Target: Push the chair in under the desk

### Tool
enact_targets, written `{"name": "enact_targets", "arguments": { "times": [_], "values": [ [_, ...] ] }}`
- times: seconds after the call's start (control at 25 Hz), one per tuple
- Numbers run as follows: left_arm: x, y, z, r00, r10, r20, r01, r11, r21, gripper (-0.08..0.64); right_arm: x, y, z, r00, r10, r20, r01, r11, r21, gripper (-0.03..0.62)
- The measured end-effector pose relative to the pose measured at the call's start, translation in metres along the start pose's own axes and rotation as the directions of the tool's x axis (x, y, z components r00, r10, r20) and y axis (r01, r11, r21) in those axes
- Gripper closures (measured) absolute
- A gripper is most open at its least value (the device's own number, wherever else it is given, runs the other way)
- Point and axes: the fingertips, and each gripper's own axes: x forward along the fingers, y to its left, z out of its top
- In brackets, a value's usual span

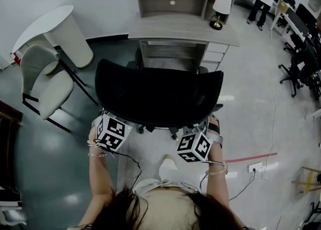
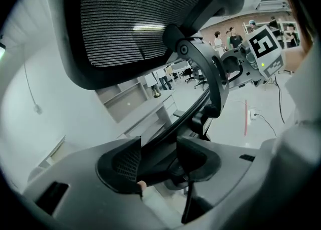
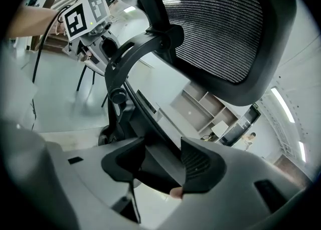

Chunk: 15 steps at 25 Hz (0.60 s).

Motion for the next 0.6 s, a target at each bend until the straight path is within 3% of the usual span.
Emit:
{"name": "enact_targets", "arguments": {
  "times": [0.6],
  "values": [
    [0.025,0.019,0.011,1.000,0.011,-0.024,-0.012,1.000,-0.026,0.353,0.030,-0.020,0.007,1.000,-0.001,0.024,0.001,1.000,-0.011,0.367]
  ]
}}
